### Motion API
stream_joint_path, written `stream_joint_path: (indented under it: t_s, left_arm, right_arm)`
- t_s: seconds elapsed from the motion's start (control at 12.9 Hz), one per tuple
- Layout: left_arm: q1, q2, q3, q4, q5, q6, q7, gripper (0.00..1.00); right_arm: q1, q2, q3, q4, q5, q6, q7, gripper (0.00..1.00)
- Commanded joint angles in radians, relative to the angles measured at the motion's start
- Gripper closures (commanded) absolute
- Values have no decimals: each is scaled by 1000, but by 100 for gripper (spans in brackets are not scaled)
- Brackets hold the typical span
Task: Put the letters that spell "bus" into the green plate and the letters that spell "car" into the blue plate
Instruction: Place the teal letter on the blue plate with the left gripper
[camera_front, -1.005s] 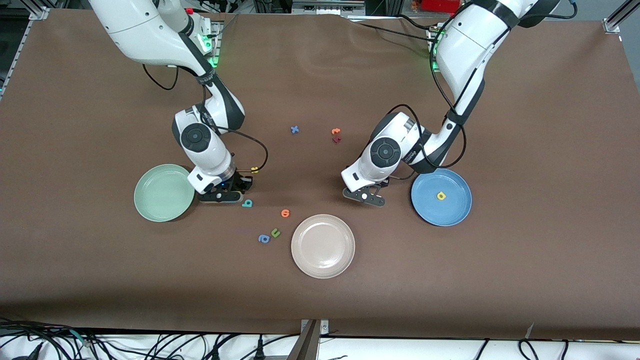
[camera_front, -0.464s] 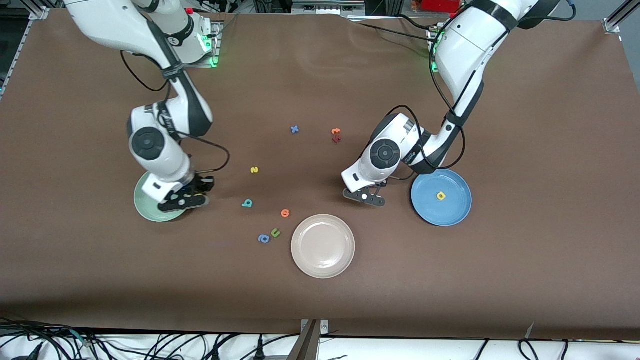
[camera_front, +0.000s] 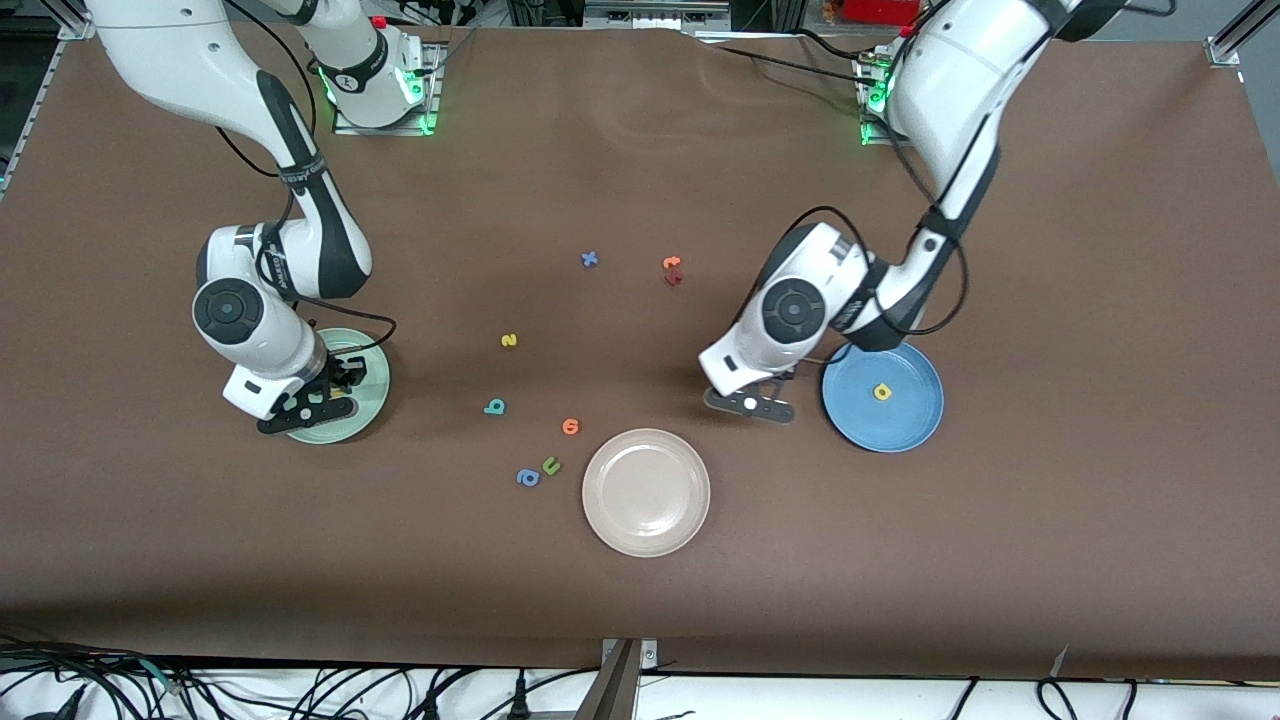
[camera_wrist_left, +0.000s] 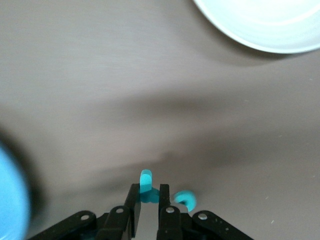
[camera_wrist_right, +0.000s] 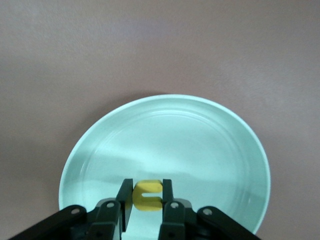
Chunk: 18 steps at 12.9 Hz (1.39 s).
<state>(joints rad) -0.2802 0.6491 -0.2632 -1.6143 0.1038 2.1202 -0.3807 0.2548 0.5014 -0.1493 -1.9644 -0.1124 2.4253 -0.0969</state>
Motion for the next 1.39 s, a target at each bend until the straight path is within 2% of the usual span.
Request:
stream_joint_path:
  t_s: [0.0,0.15,0.23,0.46,0.54,0.62,0.77,0.93,1.16,1.31]
  left_arm:
    - [32,-61,31,-22,87,-91,0,87]
    - [88,-60,32,-32,149,-111,106,87]
    - [114,-57,32,-35,149,-112,162,87]
    - [174,-37,32,-39,151,-111,267,81]
    - [182,-32,32,-39,149,-111,290,67]
    - [182,-26,32,-39,149,-111,289,1]
    - [179,-28,29,-39,140,-112,275,0]
    - [167,-35,7,-36,131,-112,247,0]
    - [162,-34,-100,-35,131,-114,59,0]
    - [139,-10,-151,-27,131,-109,-82,0]
  right_arm:
    - [7,49,-30,-5,17,69,-21,45]
    - [7,45,-32,-5,17,64,-23,20]
    - [7,36,-33,-4,17,63,-23,16]
    - [7,-27,-30,5,22,-18,-20,15]
    - [7,-53,-27,7,31,-50,-17,12]
    - [7,-81,-23,6,77,-58,-9,2]
    - [15,-102,3,5,160,-60,34,1]
    - [68,-104,14,7,184,-29,254,2]
    - [197,-49,14,15,183,85,556,2]
    - [257,5,11,31,185,155,638,6]
